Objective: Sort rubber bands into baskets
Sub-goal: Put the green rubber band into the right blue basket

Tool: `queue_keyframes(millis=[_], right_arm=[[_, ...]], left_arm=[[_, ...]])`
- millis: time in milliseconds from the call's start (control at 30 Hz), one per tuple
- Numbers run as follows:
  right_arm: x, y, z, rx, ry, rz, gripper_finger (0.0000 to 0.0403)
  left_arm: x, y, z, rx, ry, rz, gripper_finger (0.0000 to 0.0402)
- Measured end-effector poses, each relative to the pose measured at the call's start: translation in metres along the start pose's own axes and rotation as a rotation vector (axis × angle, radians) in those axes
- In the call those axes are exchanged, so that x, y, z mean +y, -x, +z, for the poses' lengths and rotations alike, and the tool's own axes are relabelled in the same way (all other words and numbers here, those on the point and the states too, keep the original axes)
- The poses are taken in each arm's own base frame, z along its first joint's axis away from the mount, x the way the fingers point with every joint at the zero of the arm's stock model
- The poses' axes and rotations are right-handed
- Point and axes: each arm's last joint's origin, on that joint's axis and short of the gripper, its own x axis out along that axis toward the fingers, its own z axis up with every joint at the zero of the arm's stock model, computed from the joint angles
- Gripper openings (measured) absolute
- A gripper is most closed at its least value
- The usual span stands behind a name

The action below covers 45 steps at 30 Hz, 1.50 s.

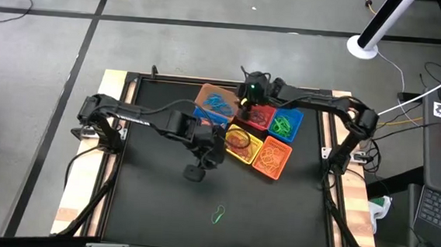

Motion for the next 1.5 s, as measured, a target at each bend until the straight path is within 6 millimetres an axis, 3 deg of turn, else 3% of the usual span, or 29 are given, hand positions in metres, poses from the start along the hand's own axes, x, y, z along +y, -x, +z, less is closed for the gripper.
queue_keyframes(millis=[200, 400, 533, 733, 900, 1133, 1267, 1500], right_arm=[[0.003, 0.046, 0.012, 0.213, -0.062, 0.086, 0.0166], [0.012, 0.074, 0.03, 0.246, -0.035, 0.125, 0.0167], [0.017, 0.08, 0.043, 0.204, -0.016, 0.132, 0.0167], [0.025, 0.084, 0.049, 0.181, -0.002, 0.151, 0.0168], [0.028, 0.085, 0.047, 0.214, -0.017, 0.172, 0.0168], [0.028, 0.085, 0.045, 0.226, -0.021, 0.196, 0.0168], [0.031, 0.086, 0.045, 0.22, -0.034, 0.268, 0.0168], [0.033, 0.087, 0.042, 0.242, -0.043, 0.338, 0.0168]], left_arm=[[0.001, -0.022, -0.008, -0.04, -0.004, 0.007, 0.0103], [-0.005, -0.041, -0.02, -0.015, -0.027, -0.007, 0.0121], [-0.009, -0.05, -0.023, -0.012, -0.014, -0.014, 0.0161], [-0.017, -0.082, -0.022, -0.031, -0.039, -0.027, 0.0215], [-0.031, -0.113, -0.025, 0.007, -0.058, -0.056, 0.0222], [-0.04, -0.133, -0.018, -0.076, -0.004, -0.143, 0.0212], [-0.053, -0.147, -0.024, -0.035, -0.128, -0.167, 0.0205], [-0.086, -0.179, -0.037, 0.004, -0.492, -0.237, 0.0192]])
